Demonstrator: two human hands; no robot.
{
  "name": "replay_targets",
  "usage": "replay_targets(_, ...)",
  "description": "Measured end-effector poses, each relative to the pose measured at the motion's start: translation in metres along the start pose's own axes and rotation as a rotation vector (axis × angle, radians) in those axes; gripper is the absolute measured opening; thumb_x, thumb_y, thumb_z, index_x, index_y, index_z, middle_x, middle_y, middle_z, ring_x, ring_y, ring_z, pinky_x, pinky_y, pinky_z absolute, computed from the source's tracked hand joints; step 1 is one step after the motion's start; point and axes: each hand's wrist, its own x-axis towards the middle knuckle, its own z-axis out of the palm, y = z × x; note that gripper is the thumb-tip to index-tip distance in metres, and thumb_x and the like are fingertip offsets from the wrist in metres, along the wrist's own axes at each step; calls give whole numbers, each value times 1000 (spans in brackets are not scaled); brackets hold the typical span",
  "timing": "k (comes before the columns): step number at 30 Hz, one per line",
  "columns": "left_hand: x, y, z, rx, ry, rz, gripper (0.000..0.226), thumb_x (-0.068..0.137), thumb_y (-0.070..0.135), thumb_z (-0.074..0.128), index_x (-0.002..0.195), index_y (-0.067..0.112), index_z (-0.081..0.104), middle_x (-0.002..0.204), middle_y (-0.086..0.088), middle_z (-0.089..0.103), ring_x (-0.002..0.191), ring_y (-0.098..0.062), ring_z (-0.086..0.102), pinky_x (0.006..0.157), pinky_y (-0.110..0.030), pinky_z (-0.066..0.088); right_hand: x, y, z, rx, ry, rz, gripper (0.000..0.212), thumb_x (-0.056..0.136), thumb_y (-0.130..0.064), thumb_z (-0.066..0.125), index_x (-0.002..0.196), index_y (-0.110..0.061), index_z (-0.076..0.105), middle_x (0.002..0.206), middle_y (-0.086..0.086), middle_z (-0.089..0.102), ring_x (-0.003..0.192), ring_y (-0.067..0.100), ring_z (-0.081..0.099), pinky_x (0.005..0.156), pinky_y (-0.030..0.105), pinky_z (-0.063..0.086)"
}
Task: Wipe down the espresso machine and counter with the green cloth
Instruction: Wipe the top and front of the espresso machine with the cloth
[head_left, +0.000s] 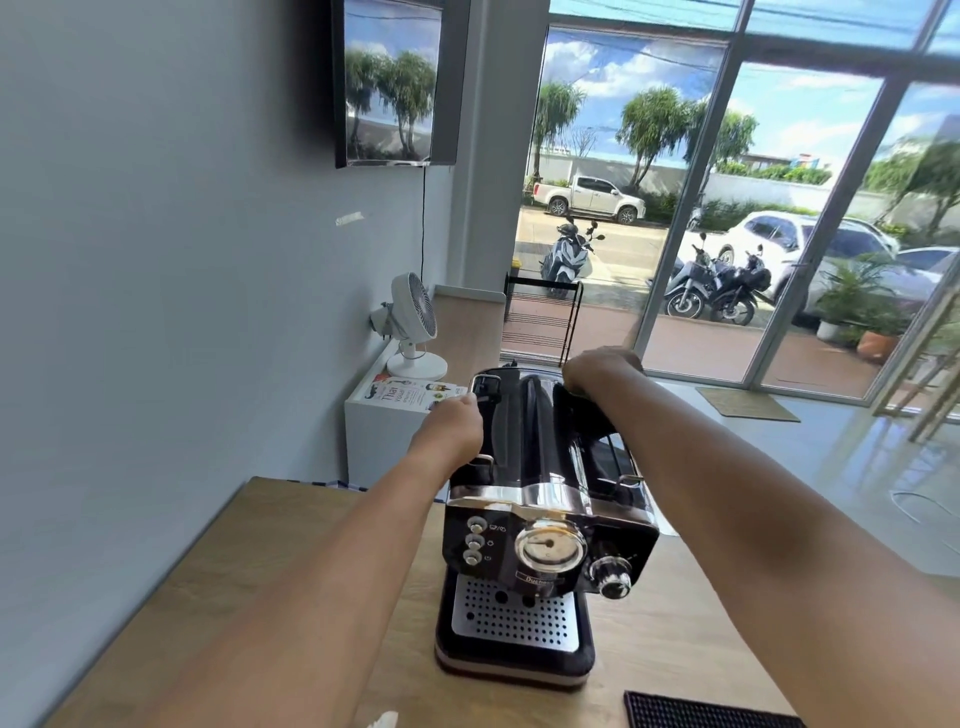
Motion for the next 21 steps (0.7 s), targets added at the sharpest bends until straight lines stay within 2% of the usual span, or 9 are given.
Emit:
replay_targets(2,0,-1,0,-5,4,-7,39,102,13,21,118,0,54,128,-19,55,119,-35,50,104,-47,39,2,-9,3,86,48,16,36,91,-14,54,127,-13,59,139,14,52,122,40,54,89,63,48)
replay_targets(4,1,0,1,-12,14,-10,40,102,15,20,117,2,55,128,-18,55,118,-35,50,104,-47,39,-1,-19,6,322,127,-61,26,93,-16,47,113,-10,61,131,18,58,115,35,58,95,50,49)
replay_targets(6,0,1,1,-23,16,-21,40,103,16,20,121,2,53,131,-17,53,121,-34,48,106,-45,37,-4,-25,8,460,189,-178,27,98,-26,40,105,-10,60,123,17,63,106,30,60,88,37,48)
replay_targets(9,-4,4,0,-42,16,-40,43,103,20,21,130,2,49,139,-17,47,128,-33,44,108,-42,34,-20,-25,10,479,238,-281,46,100,-43,40,114,-5,63,117,16,65,99,30,60,77,32,41)
replay_targets(11,-7,5,-2,-47,16,-39,43,103,20,21,131,1,48,141,-18,46,129,-33,43,107,-41,33,-33,-21,13,457,270,-359,46,97,-45,45,116,-9,66,113,16,67,101,31,61,76,32,40)
replay_targets(13,-7,7,-3,-50,14,-39,44,103,21,22,132,0,47,142,-19,45,129,-33,43,108,-42,33,-50,-19,16,459,301,-425,41,97,-44,47,107,-10,68,108,16,68,102,32,61,75,31,39)
replay_targets(16,-12,9,-5,-47,14,-47,45,103,22,22,132,-2,47,142,-20,45,130,-33,43,109,-42,33,-82,-20,19,439,335,-468,39,99,-40,46,99,-7,68,102,14,68,104,32,59,90,35,39)
replay_targets(19,-15,11,-6,-32,5,-24,41,102,15,23,127,-4,50,137,-22,48,125,-33,47,107,-44,36,-109,-16,24,441,358,-525,37,101,-37,44,88,-8,64,88,7,64,98,30,61,117,42,23)
replay_targets(21,-15,11,-6,-21,10,-18,41,102,14,23,126,-5,51,135,-23,50,123,-35,48,105,-44,39,-126,-10,31,491,340,-563,36,101,-36,44,84,-10,62,84,6,64,90,28,61,117,43,21)
